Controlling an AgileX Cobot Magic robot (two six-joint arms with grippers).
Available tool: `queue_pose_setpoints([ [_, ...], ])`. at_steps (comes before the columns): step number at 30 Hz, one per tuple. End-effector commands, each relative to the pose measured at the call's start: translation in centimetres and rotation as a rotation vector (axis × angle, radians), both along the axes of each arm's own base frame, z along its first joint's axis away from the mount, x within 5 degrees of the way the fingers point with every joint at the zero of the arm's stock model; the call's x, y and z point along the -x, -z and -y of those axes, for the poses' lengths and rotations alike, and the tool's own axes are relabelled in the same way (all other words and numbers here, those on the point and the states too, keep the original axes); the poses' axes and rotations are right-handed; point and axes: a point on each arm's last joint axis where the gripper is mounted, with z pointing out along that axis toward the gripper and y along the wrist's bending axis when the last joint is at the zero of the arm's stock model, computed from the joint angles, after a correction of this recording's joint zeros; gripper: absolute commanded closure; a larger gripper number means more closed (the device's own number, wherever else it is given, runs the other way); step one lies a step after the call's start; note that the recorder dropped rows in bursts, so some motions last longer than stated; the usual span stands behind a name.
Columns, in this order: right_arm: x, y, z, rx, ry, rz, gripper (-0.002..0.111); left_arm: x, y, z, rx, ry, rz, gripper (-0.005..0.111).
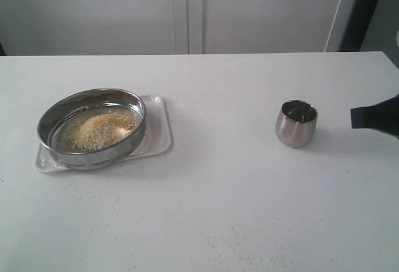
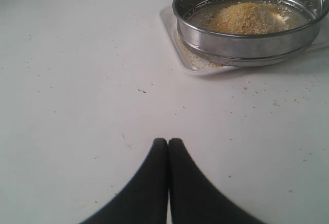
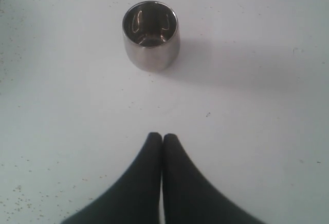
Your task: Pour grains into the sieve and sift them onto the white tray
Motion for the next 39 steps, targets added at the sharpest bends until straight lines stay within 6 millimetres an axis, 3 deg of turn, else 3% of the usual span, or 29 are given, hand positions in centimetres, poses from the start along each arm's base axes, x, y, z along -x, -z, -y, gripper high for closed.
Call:
queue_pose_setpoints([
  [1, 0.0, -0.2, 0.1, -0.002, 0.007, 0.014, 0.108, 0.0, 0.1, 0.0, 0.007, -0.001, 0.0, 0.107],
  [12, 0.2, -0.4, 0.3, 0.022, 0.003, 0.029, 0.108, 0.0, 0.1, 0.0, 0.007, -0.001, 0.0, 0.107],
  [21, 2.2, -2.1, 1.1, 0.092, -0.007, 0.145, 0.108, 0.0, 0.1, 0.0, 0.007, -0.001, 0.0, 0.107],
  [28, 3.6, -1.0, 1.7, 0.152, -0.013, 0.155, 0.108, 0.0, 0.1, 0.0, 0.007, -0.001, 0.0, 0.107],
  [39, 4.8, -1.4, 2.3, 0.208, -0.011, 0.191, 0.108, 0.0, 0.1, 0.0, 0.007, -0.001, 0.0, 0.107],
])
